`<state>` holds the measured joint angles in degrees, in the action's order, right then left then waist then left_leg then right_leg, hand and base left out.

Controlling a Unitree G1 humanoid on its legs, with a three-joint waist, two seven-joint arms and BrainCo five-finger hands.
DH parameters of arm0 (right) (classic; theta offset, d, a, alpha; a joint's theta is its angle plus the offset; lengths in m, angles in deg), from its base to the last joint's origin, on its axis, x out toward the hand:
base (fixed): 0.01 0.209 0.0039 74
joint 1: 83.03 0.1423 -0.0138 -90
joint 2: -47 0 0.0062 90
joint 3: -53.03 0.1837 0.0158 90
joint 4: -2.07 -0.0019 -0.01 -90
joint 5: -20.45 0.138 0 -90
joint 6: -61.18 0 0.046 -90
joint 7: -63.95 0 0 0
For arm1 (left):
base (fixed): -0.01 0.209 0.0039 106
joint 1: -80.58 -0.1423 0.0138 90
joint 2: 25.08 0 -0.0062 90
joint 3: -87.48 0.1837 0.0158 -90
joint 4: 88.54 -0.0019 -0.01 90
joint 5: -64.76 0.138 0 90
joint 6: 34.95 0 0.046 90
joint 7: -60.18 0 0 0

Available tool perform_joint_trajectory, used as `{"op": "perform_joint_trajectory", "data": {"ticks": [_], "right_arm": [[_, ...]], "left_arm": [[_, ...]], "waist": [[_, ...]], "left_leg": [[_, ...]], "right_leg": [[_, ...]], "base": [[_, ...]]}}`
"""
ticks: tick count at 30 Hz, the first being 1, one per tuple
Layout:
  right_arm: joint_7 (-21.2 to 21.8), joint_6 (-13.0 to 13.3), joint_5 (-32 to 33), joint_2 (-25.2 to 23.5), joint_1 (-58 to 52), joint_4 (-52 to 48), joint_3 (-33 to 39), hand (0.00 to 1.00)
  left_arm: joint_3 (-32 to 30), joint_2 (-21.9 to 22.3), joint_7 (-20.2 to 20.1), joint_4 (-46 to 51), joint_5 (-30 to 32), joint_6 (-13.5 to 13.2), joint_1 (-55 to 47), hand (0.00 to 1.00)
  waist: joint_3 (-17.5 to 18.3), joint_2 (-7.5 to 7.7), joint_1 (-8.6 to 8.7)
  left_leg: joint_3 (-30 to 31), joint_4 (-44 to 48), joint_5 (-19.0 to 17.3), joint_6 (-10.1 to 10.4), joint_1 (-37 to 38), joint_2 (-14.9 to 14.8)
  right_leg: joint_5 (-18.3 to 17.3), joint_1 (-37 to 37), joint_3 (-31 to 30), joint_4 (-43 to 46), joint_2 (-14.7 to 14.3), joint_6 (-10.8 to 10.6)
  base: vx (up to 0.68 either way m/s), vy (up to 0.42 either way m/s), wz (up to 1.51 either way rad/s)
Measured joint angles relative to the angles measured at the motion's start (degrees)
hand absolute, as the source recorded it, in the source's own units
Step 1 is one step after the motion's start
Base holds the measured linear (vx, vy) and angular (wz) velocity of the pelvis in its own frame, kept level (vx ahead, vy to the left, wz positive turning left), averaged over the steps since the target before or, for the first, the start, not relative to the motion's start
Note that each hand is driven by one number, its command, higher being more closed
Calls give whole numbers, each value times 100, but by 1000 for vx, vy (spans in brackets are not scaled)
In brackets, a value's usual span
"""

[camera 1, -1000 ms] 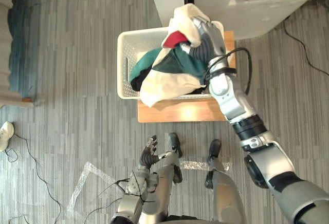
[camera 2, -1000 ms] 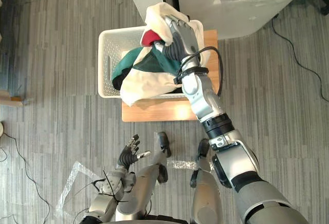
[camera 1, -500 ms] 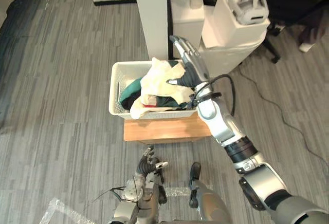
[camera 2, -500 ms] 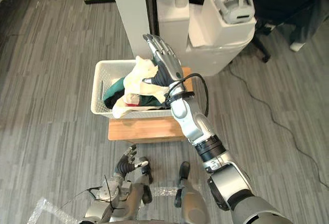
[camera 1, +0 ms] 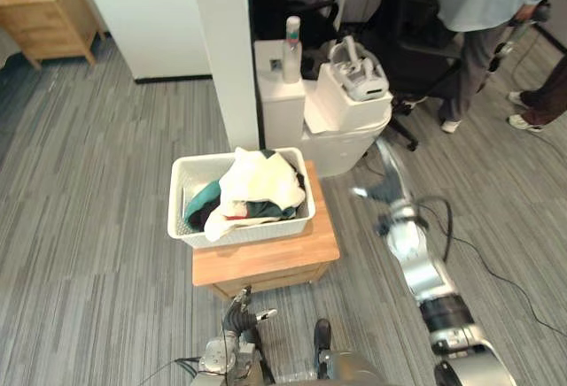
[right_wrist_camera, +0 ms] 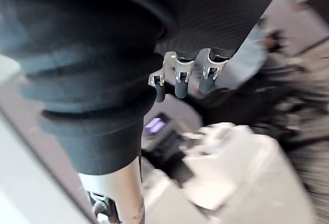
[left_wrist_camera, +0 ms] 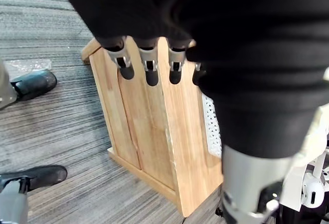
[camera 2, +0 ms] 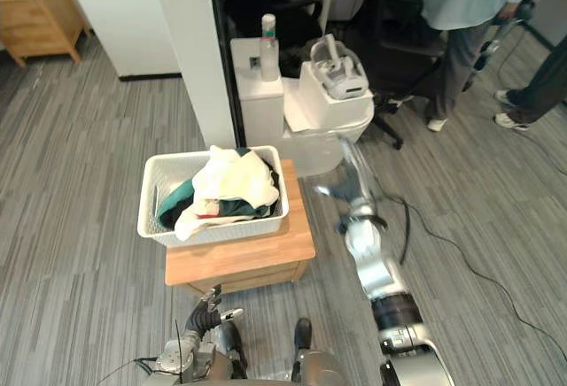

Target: Tidy the bed and pick cloth on bed and put in laundry

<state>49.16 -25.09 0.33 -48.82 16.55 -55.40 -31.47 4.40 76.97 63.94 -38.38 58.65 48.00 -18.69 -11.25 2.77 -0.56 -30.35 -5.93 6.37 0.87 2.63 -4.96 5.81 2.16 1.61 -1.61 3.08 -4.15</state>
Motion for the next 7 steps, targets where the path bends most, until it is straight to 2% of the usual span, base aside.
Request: {"op": "perform_joint_trajectory", "data": {"ticks": [2,7], "right_arm": [[67,-17,545,-74,-278,845,465,0],[396,-19,1068,-325,-637,2085,949,0]], "left_arm": [[-341,137,-3,-388,0,24,163,0],[-1016,161,-43,-1078,-126,62,344,0]], "waist": [[61,-101,2],[168,-196,93]], "left_leg": [[-11,0,0,0,-4,8],[42,0,1,1,37,15]], "right_leg": [[-23,-10,-13,-54,3,-33],[-64,-87,3,-64,8,-88]], "base": [[5,1,-3],[6,-1,6]]}}
